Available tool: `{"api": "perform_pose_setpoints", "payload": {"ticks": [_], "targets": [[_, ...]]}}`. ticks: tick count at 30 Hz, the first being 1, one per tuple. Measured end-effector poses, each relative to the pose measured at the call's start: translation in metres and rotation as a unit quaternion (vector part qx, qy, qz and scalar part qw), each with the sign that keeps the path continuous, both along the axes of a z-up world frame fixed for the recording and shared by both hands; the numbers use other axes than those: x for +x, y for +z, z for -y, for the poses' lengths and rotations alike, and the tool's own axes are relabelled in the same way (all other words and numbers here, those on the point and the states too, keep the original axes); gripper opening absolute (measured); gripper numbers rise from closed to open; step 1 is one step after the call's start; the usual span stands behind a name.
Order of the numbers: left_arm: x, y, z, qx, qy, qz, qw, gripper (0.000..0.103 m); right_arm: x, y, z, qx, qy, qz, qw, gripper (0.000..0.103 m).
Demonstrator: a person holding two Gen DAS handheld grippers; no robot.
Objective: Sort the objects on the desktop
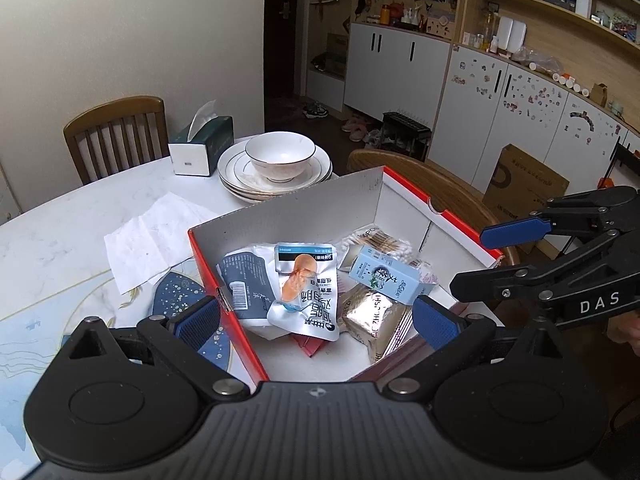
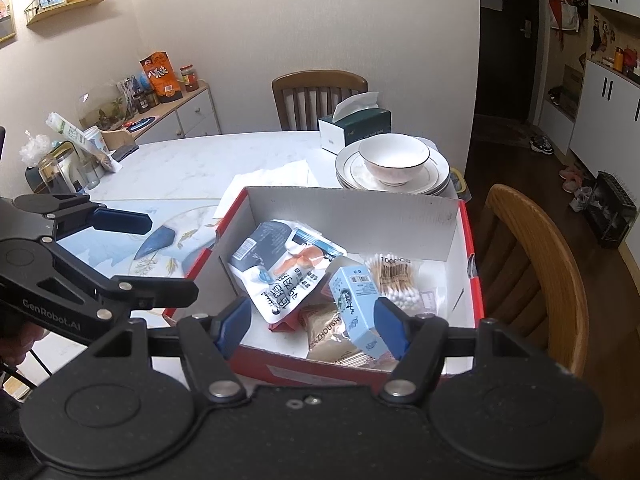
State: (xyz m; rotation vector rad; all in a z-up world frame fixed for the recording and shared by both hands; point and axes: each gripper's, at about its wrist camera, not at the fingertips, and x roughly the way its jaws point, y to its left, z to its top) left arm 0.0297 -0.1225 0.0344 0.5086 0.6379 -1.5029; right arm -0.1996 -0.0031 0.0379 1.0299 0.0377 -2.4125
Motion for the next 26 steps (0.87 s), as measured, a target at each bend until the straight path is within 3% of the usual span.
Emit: {"api": "perform_pose_setpoints", "payload": {"ticks": [5, 26], "targets": [[-0.0029, 0.0019, -0.0018, 0.0, 0.006, 0.023, 0.9997, 0.103, 0.001, -0.0014, 0.0012, -0.001, 0.0, 0.002, 1.0, 0.068], [0.0008, -0.0061, -0.002, 0.022, -0.002, 0.009, 0.9997, 0.103, 0.0038, -0.0081, 0.0023, 0.0, -0.007, 0.01, 1.0, 0.068]]}}
